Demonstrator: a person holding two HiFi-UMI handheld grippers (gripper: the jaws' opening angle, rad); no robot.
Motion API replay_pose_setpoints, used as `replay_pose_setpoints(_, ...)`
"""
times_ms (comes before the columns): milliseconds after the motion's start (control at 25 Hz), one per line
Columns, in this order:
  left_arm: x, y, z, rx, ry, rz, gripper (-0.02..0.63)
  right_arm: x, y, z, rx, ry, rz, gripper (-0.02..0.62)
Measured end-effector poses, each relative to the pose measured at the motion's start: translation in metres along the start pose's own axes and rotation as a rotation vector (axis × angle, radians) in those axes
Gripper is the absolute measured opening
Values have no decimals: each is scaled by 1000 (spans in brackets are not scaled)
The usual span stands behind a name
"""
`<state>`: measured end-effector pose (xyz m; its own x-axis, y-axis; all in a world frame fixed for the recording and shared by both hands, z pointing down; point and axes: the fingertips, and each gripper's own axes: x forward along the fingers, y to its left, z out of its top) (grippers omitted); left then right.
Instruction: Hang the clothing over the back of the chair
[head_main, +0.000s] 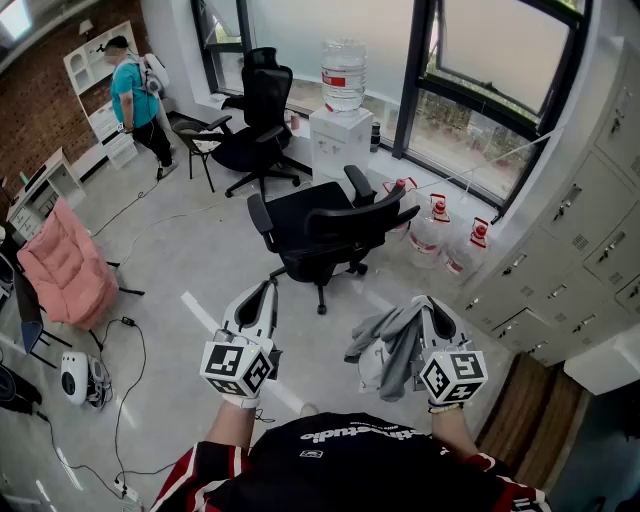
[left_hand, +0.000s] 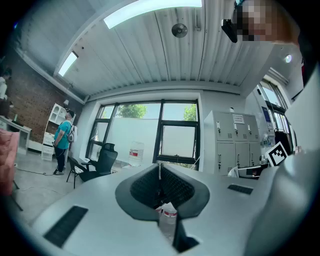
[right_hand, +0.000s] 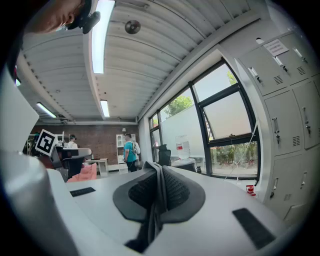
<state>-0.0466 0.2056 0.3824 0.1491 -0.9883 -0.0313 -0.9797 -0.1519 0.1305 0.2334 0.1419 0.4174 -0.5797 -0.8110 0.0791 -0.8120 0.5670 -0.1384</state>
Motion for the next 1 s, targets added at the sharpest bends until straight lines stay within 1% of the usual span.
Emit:
replay_pose_setpoints(320,5,-2,-4,4,3,-4,30,2,-4,0,-17,0,-5,17)
replay_pose_setpoints(560,8,3,-3,1,3,-3,31,7,-5,3,38,-20,4,17)
replay_pose_setpoints(1000,16,25,-5,-10,2,-4,31,24,3,-2,55,-13,-6,17)
